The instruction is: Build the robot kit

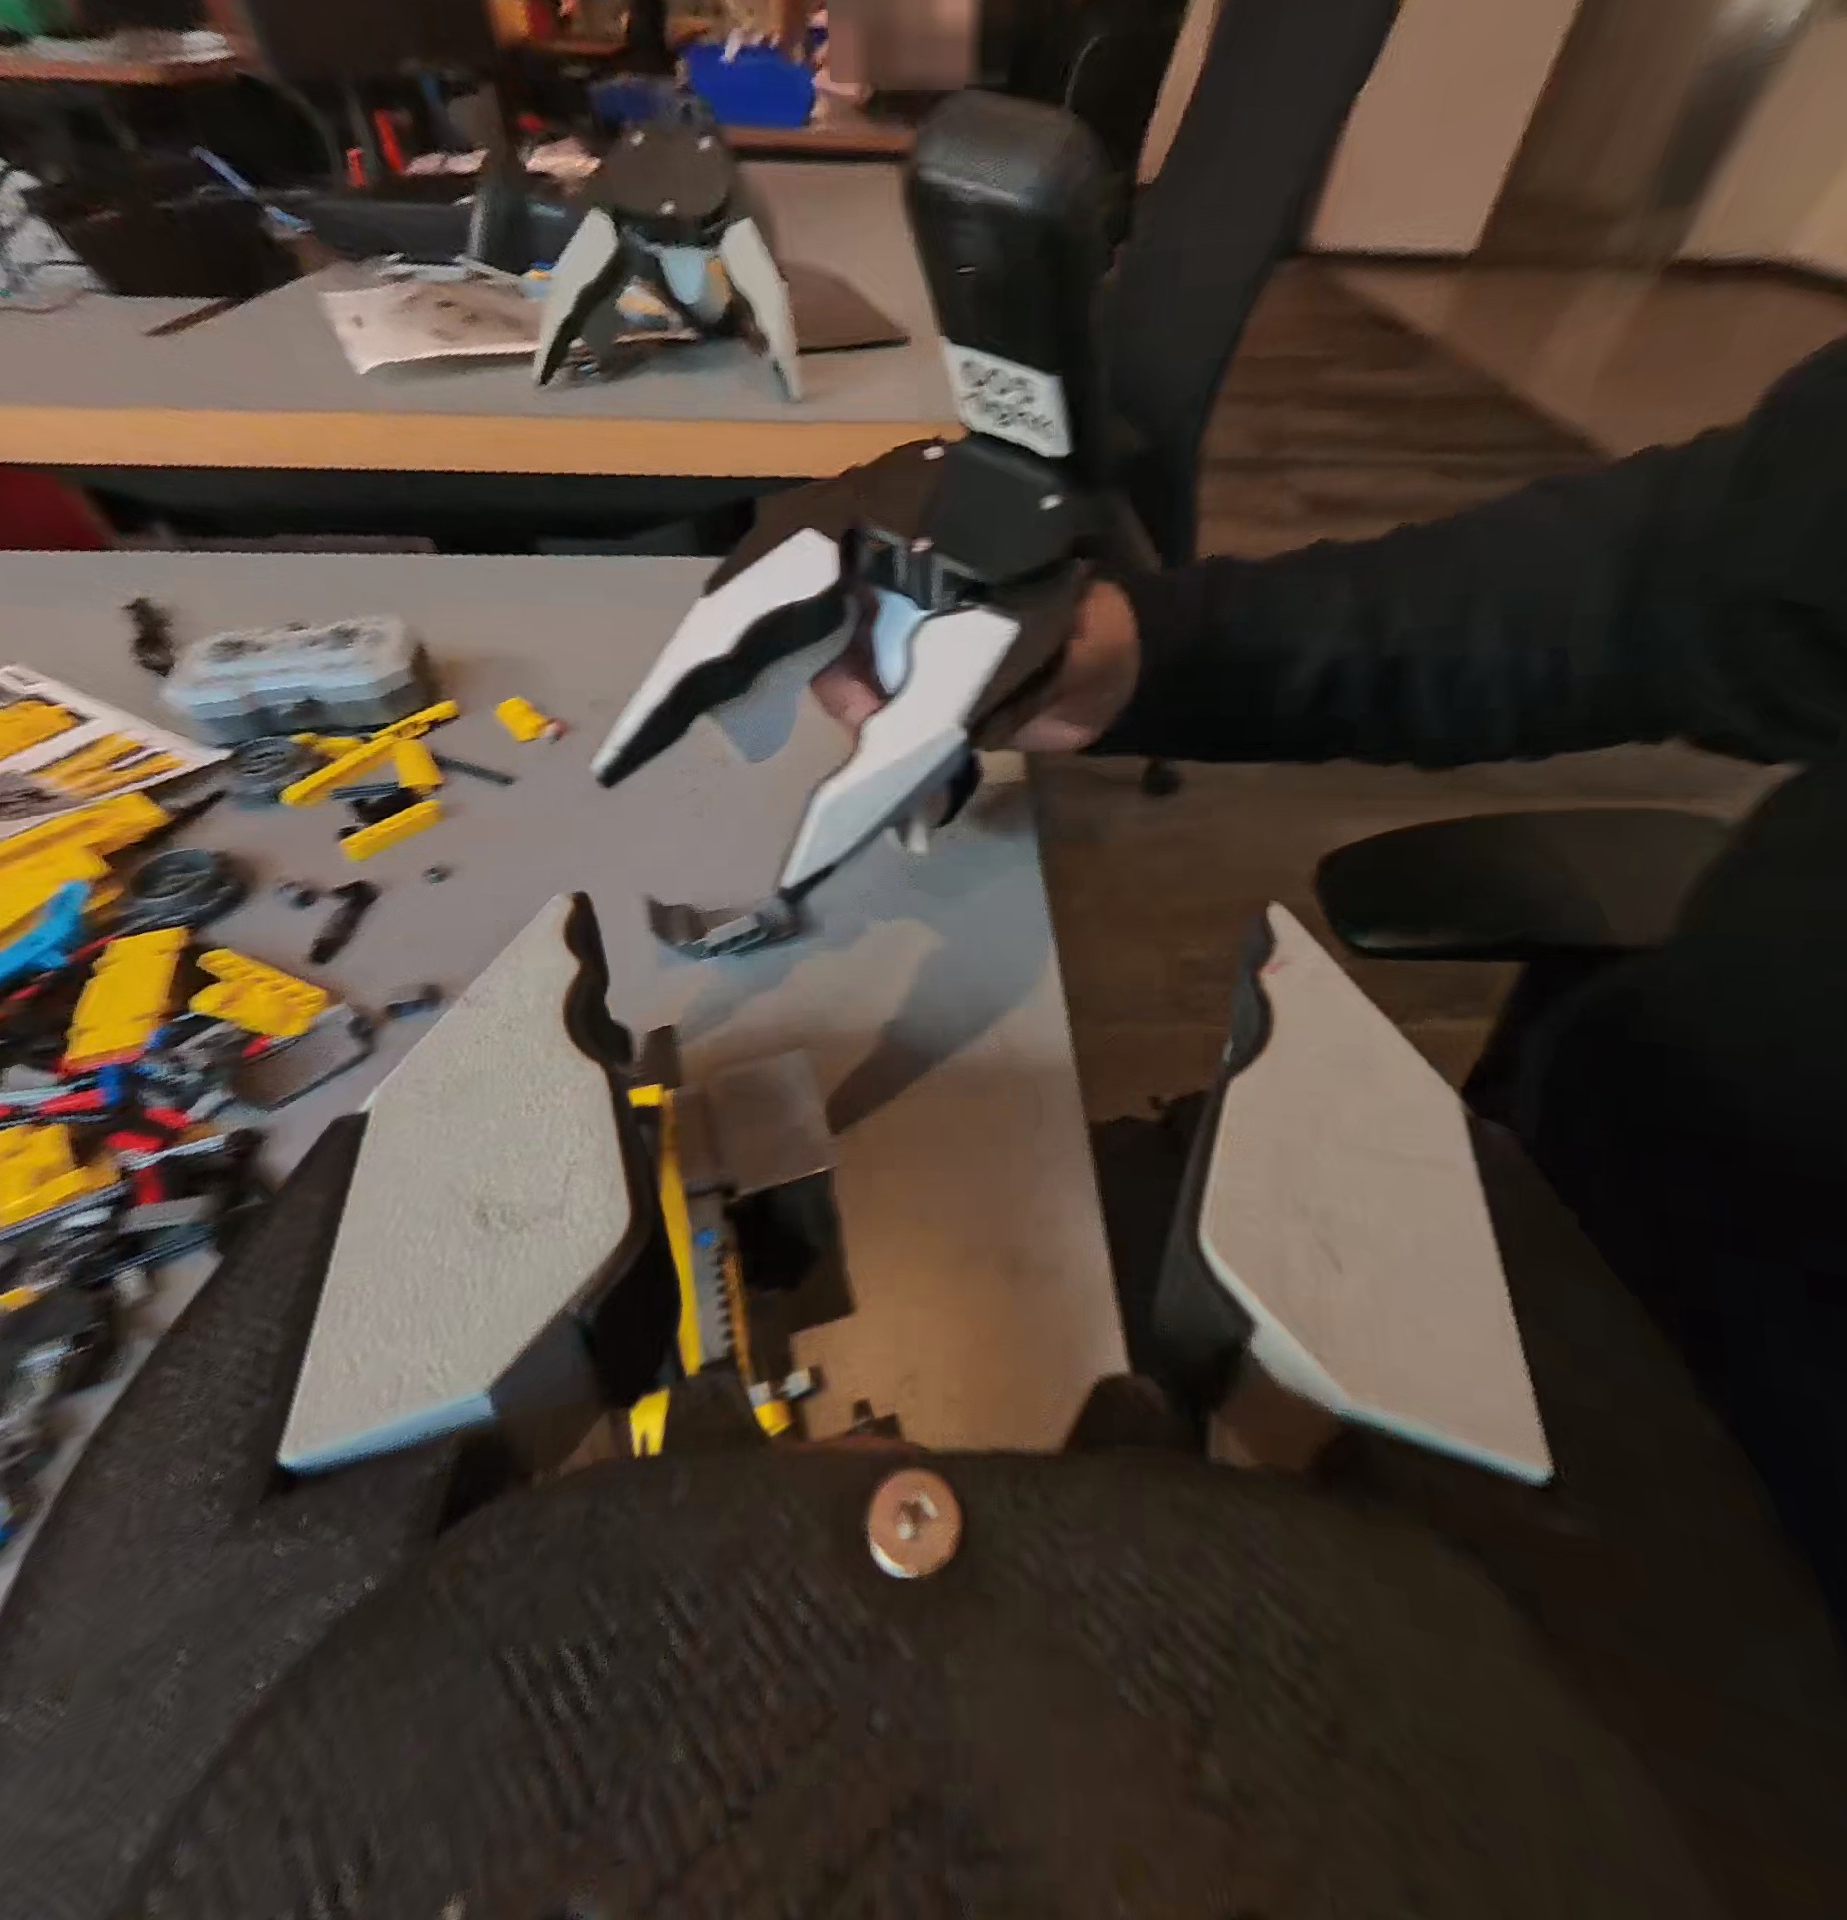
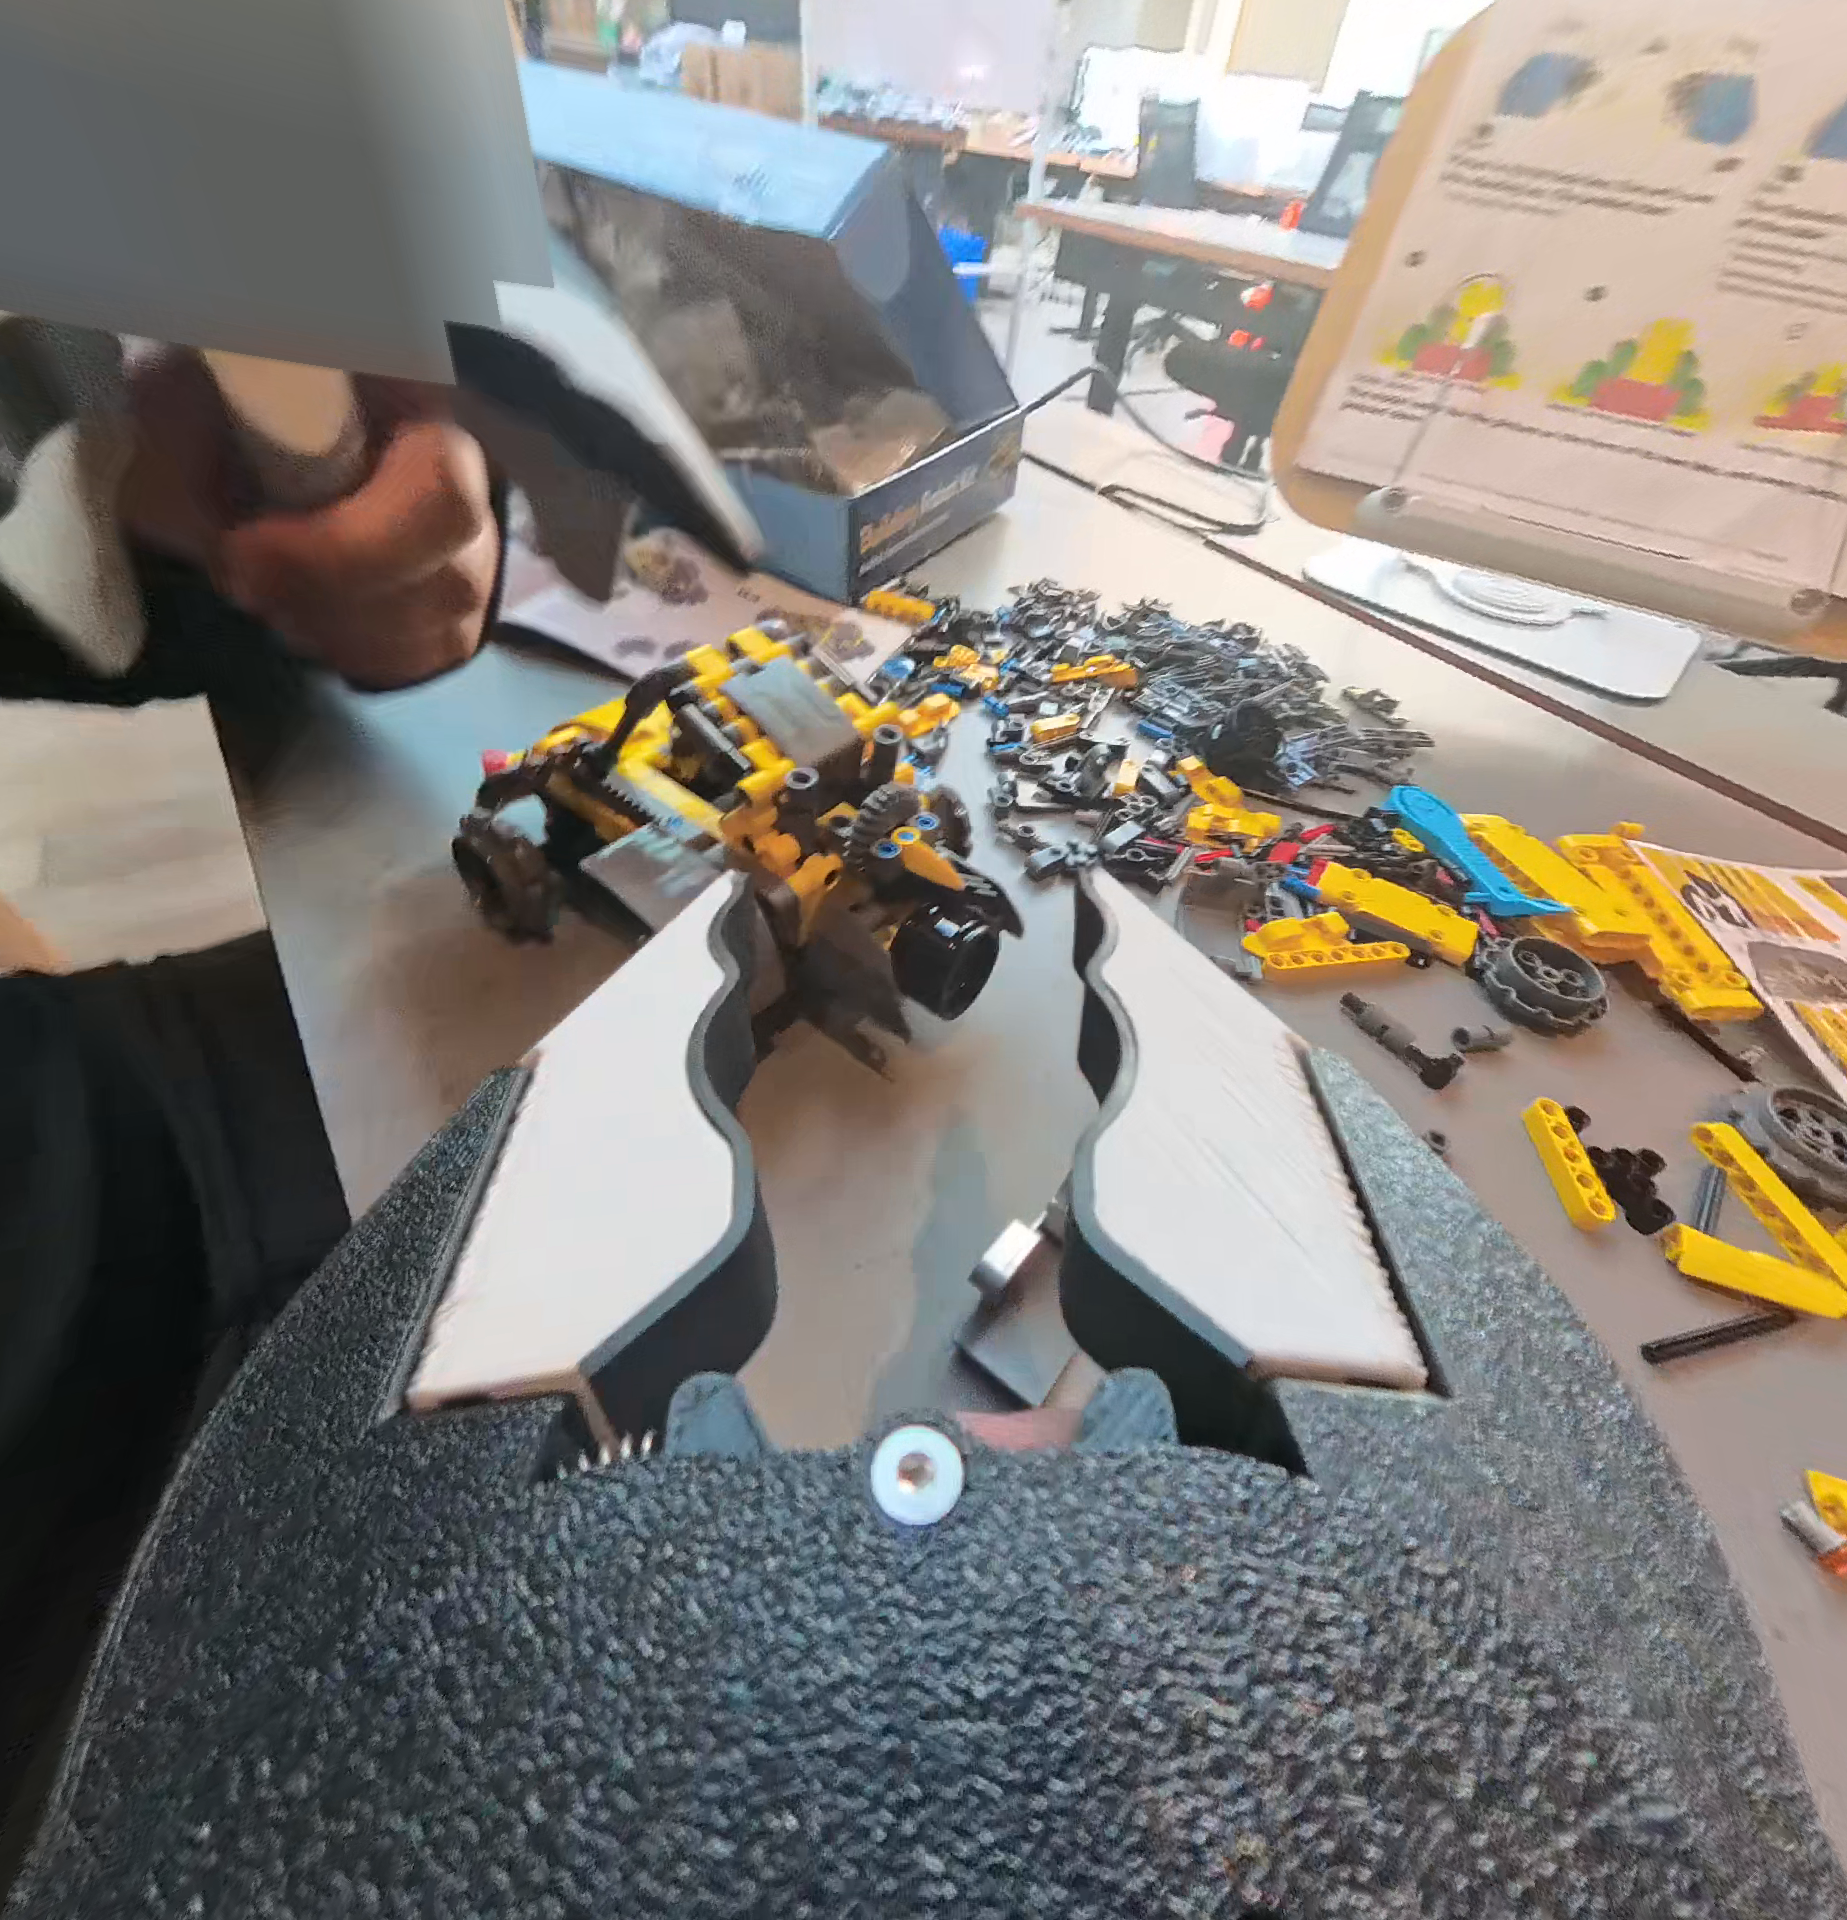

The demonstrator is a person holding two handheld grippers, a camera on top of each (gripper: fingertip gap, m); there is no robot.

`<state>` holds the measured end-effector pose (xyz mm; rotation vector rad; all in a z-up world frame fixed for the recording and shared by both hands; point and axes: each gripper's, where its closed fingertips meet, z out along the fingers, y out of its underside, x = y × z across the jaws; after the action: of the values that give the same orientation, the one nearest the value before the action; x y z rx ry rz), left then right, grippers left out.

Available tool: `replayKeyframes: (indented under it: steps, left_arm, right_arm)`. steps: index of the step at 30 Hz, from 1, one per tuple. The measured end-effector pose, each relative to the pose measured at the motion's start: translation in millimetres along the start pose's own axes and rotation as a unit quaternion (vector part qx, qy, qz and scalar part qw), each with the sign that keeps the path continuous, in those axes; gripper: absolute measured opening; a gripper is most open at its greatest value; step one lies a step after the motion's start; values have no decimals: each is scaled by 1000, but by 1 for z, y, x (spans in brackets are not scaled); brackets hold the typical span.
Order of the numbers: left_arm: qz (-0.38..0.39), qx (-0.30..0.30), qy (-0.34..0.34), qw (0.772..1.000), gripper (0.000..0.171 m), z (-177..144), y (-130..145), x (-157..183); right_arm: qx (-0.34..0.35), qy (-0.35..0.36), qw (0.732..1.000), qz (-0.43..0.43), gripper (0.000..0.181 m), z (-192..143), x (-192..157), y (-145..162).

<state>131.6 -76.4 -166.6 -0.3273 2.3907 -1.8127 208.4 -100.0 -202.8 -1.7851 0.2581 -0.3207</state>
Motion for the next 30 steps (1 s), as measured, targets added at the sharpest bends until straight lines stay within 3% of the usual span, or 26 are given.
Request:
replayKeyframes:
  steps: [2, 9, 30]
  left_arm:
    - [-6, 16, 40, 999, 114, 3, 2, 16]
    - [58, -22, 105, 993, 98, 16, 30, 54]
    - [30, -36, 210, 976, 81, 27, 52, 87]
  right_arm:
    - [14, 1, 1000, 25, 61, 2, 5, -2]
    - [-10, -61, 997, 48, 65, 16, -15, 9]
    - [-64, -143, 987, 26, 58, 28, -44, 27]
